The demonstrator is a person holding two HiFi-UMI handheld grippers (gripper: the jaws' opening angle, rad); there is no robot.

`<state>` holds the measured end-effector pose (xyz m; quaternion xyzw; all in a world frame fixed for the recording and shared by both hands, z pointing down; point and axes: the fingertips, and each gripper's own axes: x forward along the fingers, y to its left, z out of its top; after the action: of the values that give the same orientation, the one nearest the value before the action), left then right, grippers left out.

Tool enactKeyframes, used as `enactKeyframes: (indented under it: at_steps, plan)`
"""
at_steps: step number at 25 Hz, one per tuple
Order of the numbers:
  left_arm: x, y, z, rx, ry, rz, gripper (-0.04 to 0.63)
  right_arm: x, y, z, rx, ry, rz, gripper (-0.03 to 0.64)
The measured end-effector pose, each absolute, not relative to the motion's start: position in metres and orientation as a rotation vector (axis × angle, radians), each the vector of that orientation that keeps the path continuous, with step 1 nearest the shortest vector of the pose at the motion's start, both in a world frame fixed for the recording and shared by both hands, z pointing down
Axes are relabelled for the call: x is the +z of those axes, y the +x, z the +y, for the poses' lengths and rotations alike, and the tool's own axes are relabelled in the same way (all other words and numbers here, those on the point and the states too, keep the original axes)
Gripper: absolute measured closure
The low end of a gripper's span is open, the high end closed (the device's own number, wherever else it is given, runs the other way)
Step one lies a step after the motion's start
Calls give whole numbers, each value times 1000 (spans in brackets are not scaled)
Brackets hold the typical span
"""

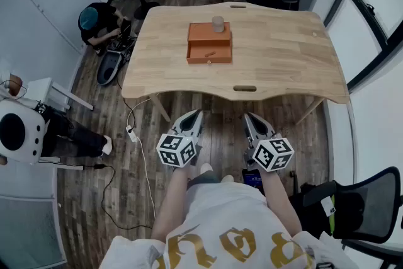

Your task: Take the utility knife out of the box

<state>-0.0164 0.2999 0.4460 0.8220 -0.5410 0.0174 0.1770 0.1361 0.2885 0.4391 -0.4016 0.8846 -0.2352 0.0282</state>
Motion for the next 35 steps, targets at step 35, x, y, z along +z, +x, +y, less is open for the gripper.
enactKeyframes:
  at_steps: [35]
  plan:
    - [460, -53, 170, 13, 2308, -1552, 586, 470, 131, 153, -741, -1411, 2741, 606]
